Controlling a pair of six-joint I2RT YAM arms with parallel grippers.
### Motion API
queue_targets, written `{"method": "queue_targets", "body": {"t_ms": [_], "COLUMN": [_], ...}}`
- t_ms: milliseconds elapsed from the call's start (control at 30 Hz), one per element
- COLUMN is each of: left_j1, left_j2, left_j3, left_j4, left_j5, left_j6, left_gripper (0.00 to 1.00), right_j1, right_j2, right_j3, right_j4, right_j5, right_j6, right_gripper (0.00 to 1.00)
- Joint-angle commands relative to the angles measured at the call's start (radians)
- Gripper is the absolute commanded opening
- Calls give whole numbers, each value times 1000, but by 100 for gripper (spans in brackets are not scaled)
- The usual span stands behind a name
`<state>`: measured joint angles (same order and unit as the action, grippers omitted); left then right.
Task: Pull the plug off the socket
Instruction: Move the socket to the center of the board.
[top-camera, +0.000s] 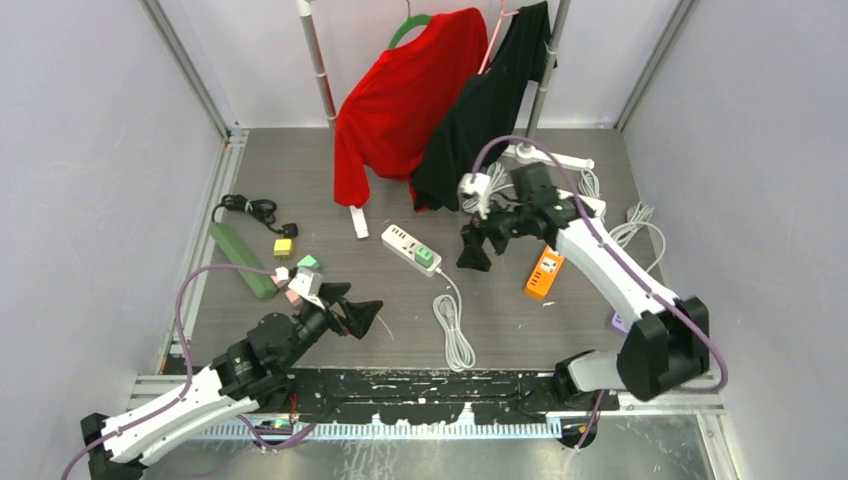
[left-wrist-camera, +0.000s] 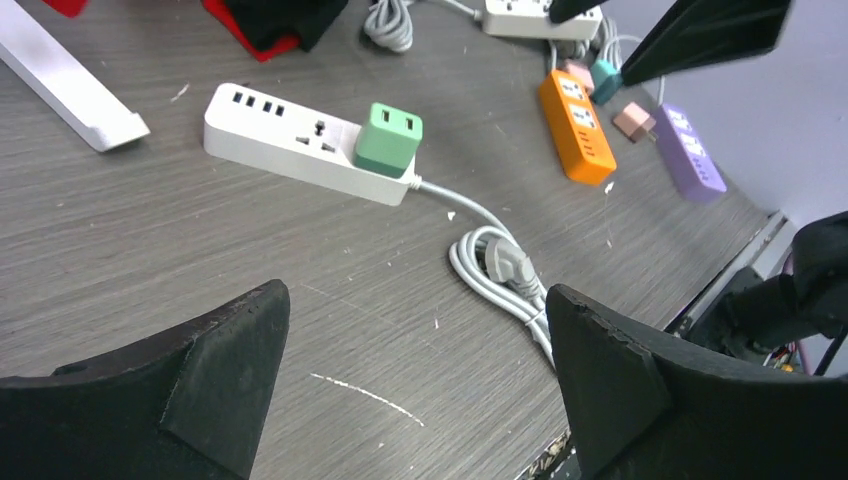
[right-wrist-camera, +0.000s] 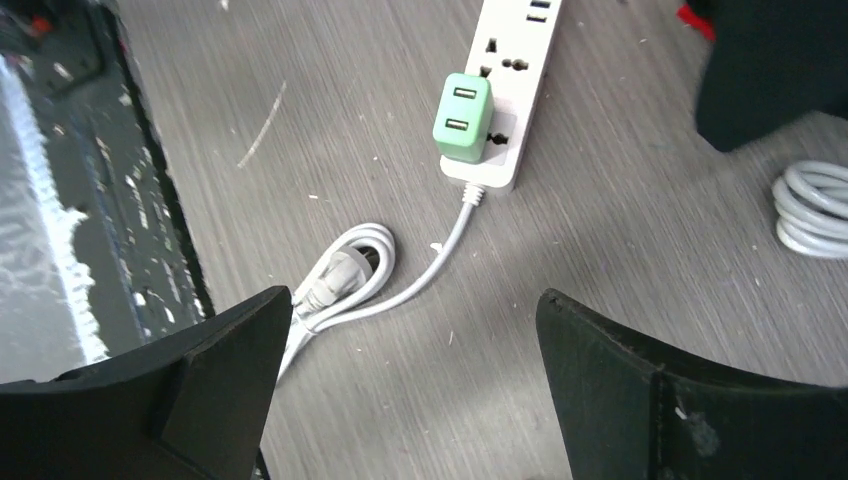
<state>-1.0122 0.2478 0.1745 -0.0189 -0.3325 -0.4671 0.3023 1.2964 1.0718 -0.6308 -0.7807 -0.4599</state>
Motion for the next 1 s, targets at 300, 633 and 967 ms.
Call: {"method": "queue_targets", "body": {"t_ms": [300,633,967], "left_j1": [2,1,1], "left_j2": [-45,-8,15], "left_j3": [0,-8,-6], "left_j4": [-92,-51,-15], "left_j5": [-60,-33,78], "left_j6": [18,27,107], "left_gripper": [98,98,98], "right_j1": [360,429,428], "right_j2": [373,544,576], "right_j3": [279,374,419], "right_j4": [53,33,-96], "right_j5": [607,642,559], "right_j6": [175,221,33], "right_gripper": [97,76,44]}}
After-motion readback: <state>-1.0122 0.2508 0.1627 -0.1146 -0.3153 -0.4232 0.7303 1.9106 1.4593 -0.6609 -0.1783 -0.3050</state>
